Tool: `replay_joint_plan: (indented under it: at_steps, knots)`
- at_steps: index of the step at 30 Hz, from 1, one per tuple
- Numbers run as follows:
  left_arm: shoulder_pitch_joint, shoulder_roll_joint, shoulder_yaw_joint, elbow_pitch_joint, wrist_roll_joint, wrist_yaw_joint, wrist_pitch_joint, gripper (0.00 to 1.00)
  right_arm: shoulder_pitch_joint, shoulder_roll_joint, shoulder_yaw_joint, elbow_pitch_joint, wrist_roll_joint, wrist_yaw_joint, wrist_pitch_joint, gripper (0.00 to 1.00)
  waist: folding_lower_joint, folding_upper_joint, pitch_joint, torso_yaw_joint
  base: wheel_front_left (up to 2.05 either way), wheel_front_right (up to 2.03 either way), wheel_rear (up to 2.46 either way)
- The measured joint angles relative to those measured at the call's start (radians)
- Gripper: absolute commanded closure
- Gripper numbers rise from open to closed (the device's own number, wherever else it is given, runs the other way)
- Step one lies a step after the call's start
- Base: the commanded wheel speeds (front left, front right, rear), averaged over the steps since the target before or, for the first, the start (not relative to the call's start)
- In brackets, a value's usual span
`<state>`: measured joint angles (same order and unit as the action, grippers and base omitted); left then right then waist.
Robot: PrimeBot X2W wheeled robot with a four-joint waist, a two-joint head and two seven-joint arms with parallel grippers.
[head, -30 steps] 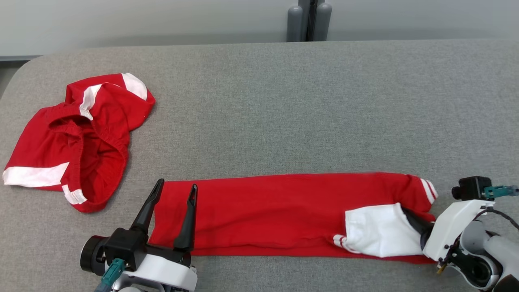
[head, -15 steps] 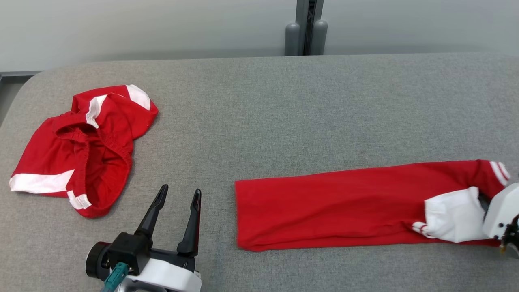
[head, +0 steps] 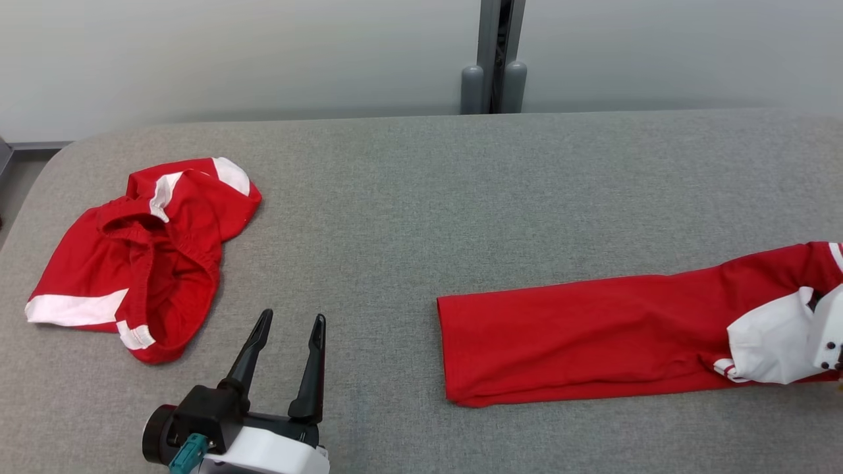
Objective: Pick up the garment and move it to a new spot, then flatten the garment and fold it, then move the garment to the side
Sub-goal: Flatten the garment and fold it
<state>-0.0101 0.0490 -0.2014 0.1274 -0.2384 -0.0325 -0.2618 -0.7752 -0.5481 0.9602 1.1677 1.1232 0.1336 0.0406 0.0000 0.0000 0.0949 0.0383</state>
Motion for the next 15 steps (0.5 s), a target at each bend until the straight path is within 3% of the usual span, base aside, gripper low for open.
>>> replay_joint_plan:
  at_steps: [15]
  knots:
    - [0.012, 0.0, -0.005, -0.008, -0.036, 0.025, 0.0, 0.0, -0.038, 0.054, 0.05, -0.179, -0.019, -0.003, 0.158, 1.0, 0.0, 0.0, -0.04, -0.053, 0.0, 0.0, 0.0]
